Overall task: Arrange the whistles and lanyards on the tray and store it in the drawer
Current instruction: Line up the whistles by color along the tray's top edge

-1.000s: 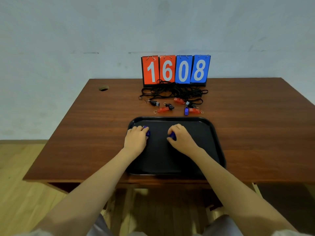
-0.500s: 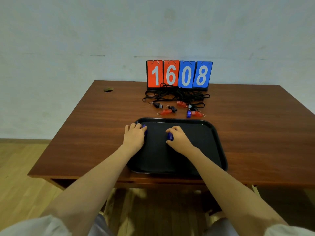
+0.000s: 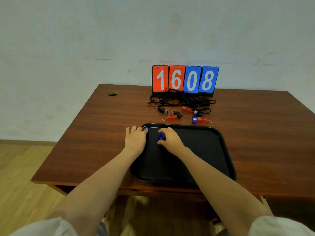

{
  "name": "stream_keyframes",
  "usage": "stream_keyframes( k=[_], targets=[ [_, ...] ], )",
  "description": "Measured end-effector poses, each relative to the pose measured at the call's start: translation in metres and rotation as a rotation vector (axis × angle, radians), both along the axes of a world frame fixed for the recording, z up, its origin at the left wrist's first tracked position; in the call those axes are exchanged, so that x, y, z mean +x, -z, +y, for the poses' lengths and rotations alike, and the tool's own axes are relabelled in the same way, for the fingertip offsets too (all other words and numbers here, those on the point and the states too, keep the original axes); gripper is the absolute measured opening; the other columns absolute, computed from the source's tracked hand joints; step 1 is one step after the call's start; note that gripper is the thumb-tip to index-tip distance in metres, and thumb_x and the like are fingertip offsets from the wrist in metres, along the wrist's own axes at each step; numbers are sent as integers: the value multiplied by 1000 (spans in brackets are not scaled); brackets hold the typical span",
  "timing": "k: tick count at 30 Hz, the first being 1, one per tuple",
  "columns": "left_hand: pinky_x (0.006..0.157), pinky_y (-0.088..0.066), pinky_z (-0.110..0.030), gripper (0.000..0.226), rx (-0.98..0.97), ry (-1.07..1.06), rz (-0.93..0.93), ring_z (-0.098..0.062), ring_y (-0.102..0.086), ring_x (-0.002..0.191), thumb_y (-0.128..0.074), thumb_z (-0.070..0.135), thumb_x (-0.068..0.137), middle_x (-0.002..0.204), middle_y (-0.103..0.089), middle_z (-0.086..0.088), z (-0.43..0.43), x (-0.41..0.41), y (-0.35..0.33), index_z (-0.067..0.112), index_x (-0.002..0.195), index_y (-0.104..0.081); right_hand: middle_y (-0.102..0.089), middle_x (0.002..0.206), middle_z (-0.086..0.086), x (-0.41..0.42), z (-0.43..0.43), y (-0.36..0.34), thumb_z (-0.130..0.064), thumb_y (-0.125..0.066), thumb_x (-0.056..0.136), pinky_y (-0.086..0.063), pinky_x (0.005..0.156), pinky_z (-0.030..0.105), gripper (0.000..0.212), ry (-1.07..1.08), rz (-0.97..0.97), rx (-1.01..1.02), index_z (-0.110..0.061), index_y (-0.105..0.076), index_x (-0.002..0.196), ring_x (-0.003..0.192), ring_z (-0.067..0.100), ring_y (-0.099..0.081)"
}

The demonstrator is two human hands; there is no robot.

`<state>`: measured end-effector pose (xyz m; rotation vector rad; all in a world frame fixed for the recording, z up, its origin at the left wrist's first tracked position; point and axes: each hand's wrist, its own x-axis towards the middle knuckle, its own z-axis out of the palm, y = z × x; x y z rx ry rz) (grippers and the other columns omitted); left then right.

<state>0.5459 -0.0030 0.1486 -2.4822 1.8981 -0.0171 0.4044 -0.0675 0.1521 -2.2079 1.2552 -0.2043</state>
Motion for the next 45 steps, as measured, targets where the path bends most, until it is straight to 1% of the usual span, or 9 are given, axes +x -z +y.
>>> stream_keyframes(
  k=[6, 9, 17, 25, 28, 34, 38, 40, 45],
  targets=[
    [113, -20, -45, 46, -5, 13, 0, -27, -31, 133, -37, 18, 99, 141, -44, -4, -2, 5, 3, 23, 145, -33, -55, 123, 7, 17, -8, 2, -21, -66, 86, -48, 92, 36, 49, 44, -27, -20, -16, -47, 130, 110, 22, -54],
    [113, -18, -44, 45, -21, 22, 16, -27, -31, 133, -38, 18, 98, 140, -45, -3, -1, 7, 2, 22, 143, -35, -55, 124, 6, 25, -7, 4, -25, -65, 86, -47, 91, 35, 49, 29, -26, -62, -16, -47, 131, 113, 22, -53],
    [114, -15, -45, 44, -30, 33, 56, -28, -33, 132, -39, 17, 97, 136, -48, -5, 0, 9, -2, 21, 141, -37, -55, 127, 5, 33, -5, 7, -28, -64, 87, -47, 95, 37, 49, 34, -33, -115, -16, -47, 131, 118, 21, -50],
    [115, -15, -46, 45, -7, 18, 75, -28, -34, 131, -39, 17, 97, 134, -48, -7, 0, 6, -5, 21, 141, -35, -55, 127, 5, 35, -4, 6, -30, -64, 87, -48, 94, 36, 49, 47, -27, -114, -15, -47, 130, 117, 21, -52],
    [115, -13, -48, 45, 7, 14, 82, -28, -33, 131, -39, 18, 97, 134, -47, -8, 0, 4, -7, 20, 142, -34, -55, 127, 4, 34, -4, 5, -31, -67, 84, -48, 93, 35, 53, 47, -22, -98, -15, -47, 130, 117, 21, -52],
    [116, -11, -50, 47, 7, 12, 114, -29, -32, 132, -41, 15, 96, 135, -45, -9, 4, 3, -10, 18, 142, -33, -50, 135, 6, 27, 0, 3, -24, -71, 81, -45, 99, 36, 67, 23, -12, -63, -15, -39, 138, 123, 22, -49],
    [117, -9, -51, 50, -28, 13, 134, -30, -26, 136, -43, 13, 95, 140, -39, -11, 7, -3, -15, 18, 143, -31, -46, 138, 7, 14, 2, -2, -22, -68, 84, -45, 100, 37, 64, 29, 49, -59, -17, -36, 141, 125, 23, -48],
    [117, -10, -49, 52, -47, 42, 117, -29, -25, 136, -46, 10, 92, 141, -37, -10, 9, -6, -18, 17, 142, -33, -46, 137, 6, 4, 2, -4, -22, -65, 87, -46, 99, 37, 59, 43, 95, -73, -18, -39, 139, 124, 23, -47],
    [112, -24, -44, 51, -97, 168, 95, -29, -31, 132, -52, 11, 90, 139, -39, -9, -3, -26, -33, 18, 139, -40, -45, 135, 7, -38, -4, -16, -26, -61, 89, -45, 100, 40, 51, 149, 157, -179, -18, -44, 136, 126, 25, -43]
  ],
)
